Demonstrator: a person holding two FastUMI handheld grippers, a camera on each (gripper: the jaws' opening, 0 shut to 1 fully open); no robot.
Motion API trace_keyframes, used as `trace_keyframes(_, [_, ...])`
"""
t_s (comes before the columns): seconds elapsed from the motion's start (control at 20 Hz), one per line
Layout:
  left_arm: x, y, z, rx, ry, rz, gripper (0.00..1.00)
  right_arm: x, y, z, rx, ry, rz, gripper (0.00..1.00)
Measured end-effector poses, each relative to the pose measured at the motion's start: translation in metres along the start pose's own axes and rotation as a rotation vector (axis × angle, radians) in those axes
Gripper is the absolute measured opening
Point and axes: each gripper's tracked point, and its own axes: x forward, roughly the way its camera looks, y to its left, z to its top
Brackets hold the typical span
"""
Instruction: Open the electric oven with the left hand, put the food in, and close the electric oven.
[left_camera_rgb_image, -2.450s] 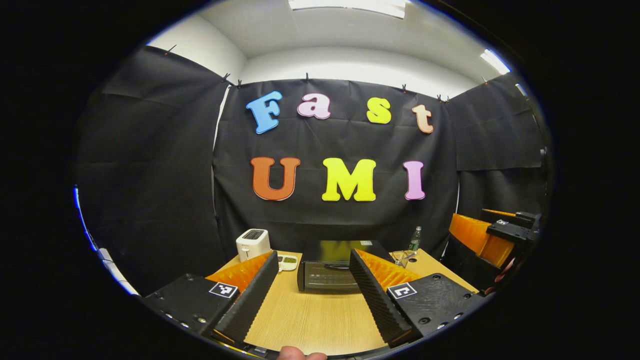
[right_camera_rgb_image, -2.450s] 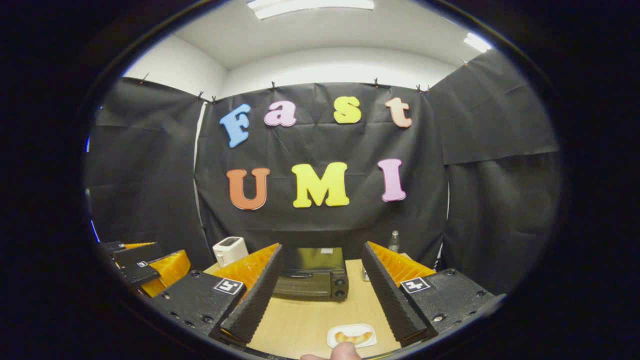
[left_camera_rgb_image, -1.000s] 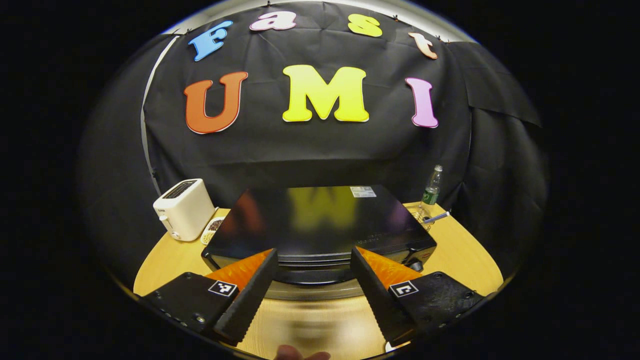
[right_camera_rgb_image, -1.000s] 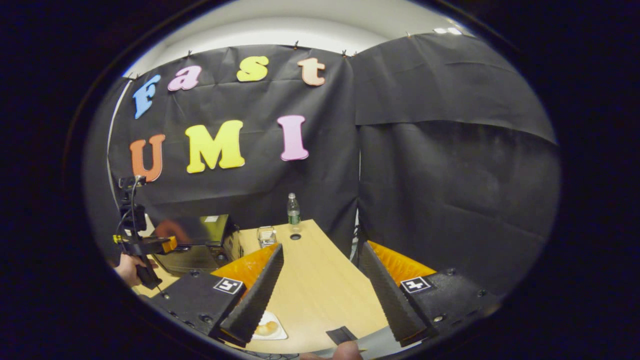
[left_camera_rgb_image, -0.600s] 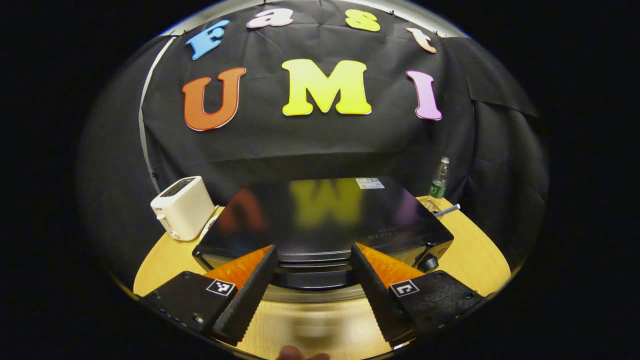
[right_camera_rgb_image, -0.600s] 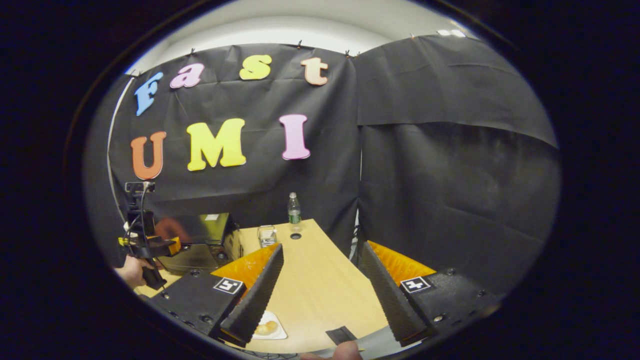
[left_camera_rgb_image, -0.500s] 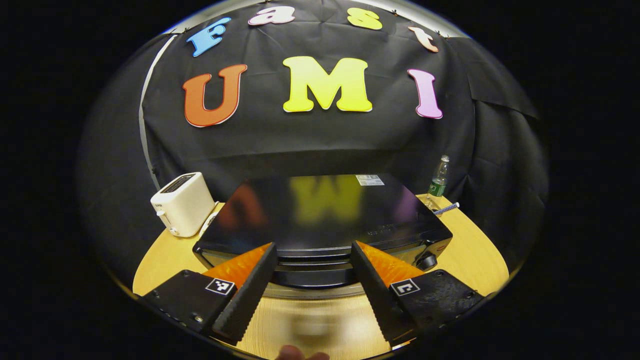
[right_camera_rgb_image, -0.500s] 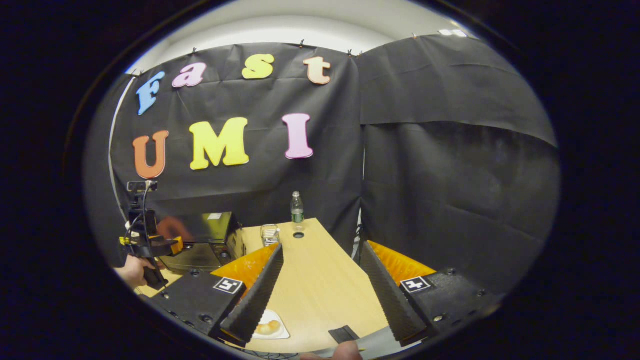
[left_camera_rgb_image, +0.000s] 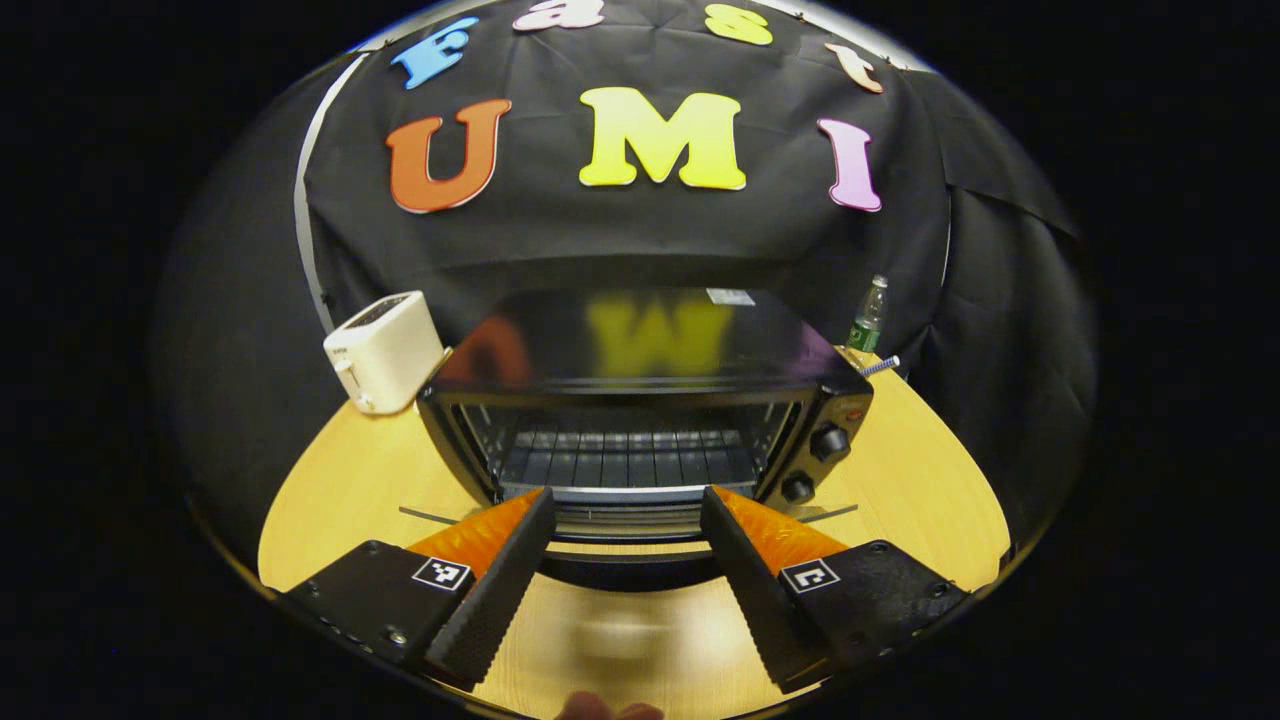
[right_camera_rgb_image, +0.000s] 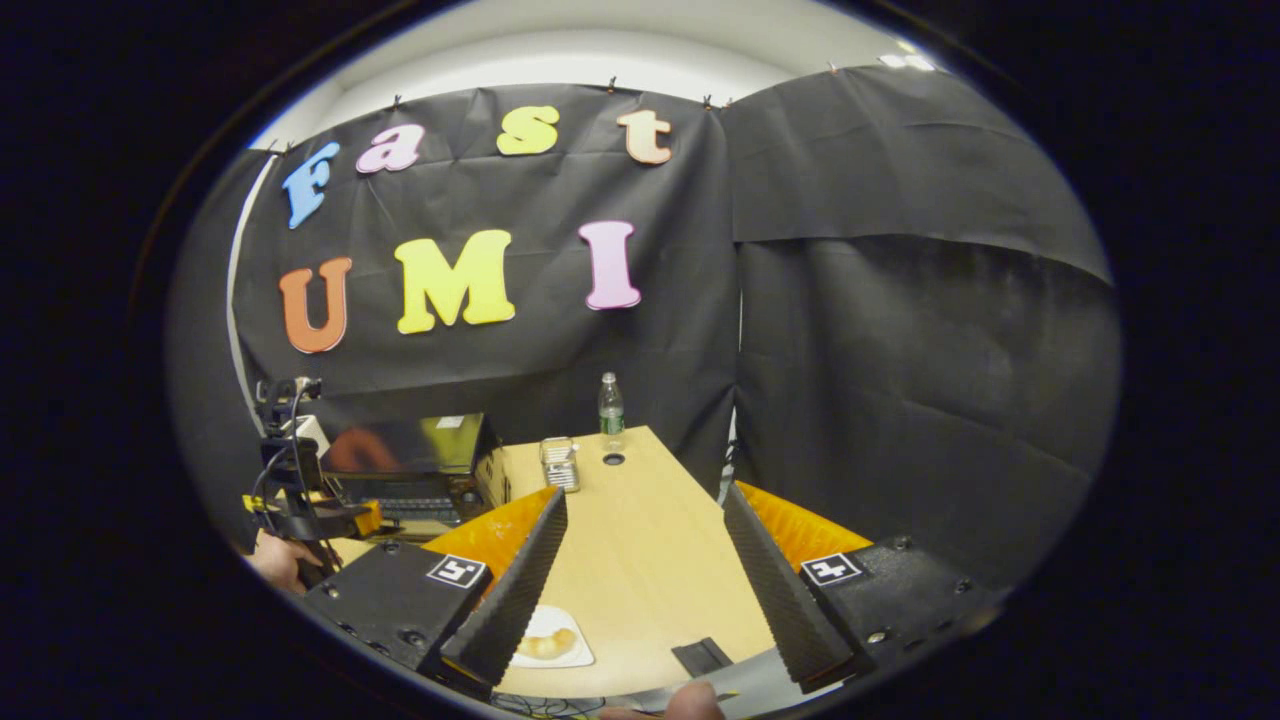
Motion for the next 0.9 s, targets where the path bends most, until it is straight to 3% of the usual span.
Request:
trace_keyframes(0.75, [0.013,0.005,-0.115,-0.025,0.206,-0.028,0.95,-0.05,-0.007,-0.025,-0.037,0.037,-0.019,1.0])
trace_keyframes(0.9, [0.019,0.006,-0.115,0.009,0.178,-0.033,0.96,-0.065,-0.003,-0.032,-0.071,0.05,-0.017,0.99])
